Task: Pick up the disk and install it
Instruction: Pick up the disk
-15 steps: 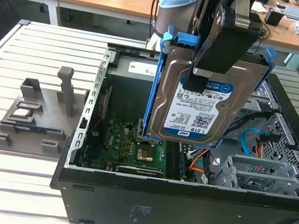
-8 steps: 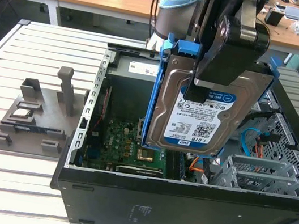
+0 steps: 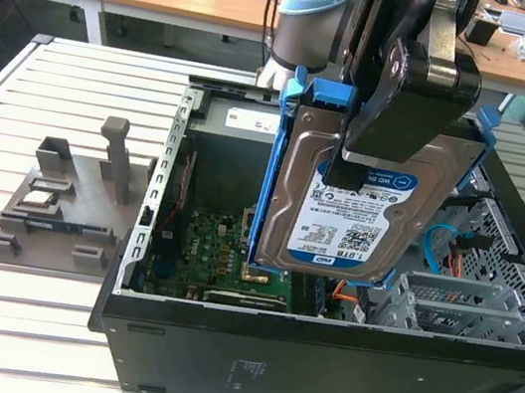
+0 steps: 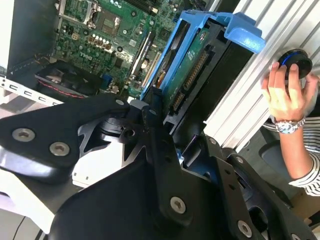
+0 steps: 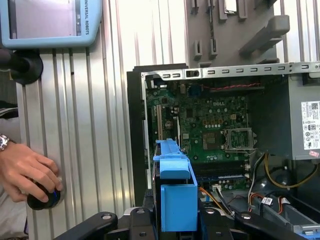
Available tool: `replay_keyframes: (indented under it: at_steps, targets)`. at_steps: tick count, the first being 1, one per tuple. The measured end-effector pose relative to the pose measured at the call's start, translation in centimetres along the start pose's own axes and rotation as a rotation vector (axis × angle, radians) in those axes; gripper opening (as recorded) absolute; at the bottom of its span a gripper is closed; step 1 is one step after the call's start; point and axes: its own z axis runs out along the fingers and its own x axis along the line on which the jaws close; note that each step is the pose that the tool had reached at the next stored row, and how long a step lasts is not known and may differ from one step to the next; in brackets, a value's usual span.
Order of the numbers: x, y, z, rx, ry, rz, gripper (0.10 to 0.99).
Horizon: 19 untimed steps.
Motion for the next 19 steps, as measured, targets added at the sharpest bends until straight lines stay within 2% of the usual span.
replay_keyframes:
  at_steps: [2, 5, 9, 12, 16, 17, 19]
  targets:
    - [-0.06, -0.79, 0.00, 0.000, 0.0002, 0.000, 0.365]
    - [-0.18, -2.48, -0.03, 0.000, 0.0004, 0.000, 0.365]
    - [-0.29, -3.83, -0.05, -0.001, 0.0004, 0.000, 0.365]
    - [-0.40, -5.25, -0.07, -0.001, 0.0004, 0.000, 0.365]
    - [-0.50, -6.65, -0.09, -0.002, 0.0005, 0.000, 0.365]
    - [-0.55, -7.34, -0.10, -0.002, 0.0005, 0.000, 0.365]
    - [-0.60, -8.03, -0.10, -0.002, 0.0004, 0.000, 0.365]
